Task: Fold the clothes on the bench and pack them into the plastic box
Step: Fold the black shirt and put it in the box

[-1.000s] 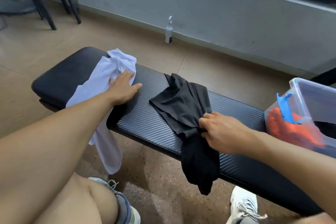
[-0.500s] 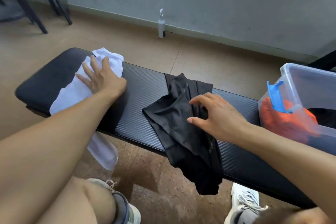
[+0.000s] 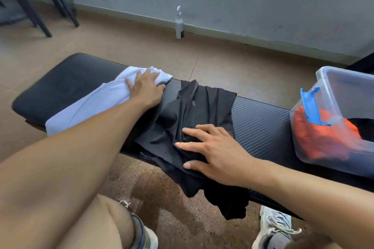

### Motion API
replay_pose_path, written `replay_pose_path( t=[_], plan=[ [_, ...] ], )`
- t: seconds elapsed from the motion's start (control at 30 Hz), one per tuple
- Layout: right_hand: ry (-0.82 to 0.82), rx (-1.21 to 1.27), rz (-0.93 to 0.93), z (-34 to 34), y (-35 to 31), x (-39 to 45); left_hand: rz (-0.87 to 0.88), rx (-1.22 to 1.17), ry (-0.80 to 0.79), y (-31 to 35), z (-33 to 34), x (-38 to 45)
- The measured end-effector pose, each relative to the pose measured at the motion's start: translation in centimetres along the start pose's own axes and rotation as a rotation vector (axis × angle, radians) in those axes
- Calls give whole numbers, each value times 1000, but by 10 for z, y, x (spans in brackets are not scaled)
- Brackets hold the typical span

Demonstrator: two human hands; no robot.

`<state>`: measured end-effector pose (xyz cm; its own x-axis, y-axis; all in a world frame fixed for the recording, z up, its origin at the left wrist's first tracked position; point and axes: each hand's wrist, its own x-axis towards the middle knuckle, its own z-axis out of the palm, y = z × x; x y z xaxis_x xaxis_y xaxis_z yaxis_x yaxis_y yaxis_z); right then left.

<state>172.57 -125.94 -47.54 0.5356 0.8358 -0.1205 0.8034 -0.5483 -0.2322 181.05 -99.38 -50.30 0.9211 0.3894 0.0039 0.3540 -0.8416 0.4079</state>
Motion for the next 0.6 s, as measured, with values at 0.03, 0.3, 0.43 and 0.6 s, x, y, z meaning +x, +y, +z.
replay_pose_path(
  t=[0.03, 0.3, 0.43, 0.6],
  plan=[
    [-4, 8, -19, 1, -2, 0, 0, -20, 38, 2, 0, 0],
    [186, 301, 0, -14, 9, 3, 11, 78, -103, 44, -16, -40],
    [144, -10, 322, -23, 31, 1, 123, 176, -150, 36, -16, -51],
    [106, -203, 332, -29, 39, -1, 100, 182, -47, 36, -46, -66]
  ],
)
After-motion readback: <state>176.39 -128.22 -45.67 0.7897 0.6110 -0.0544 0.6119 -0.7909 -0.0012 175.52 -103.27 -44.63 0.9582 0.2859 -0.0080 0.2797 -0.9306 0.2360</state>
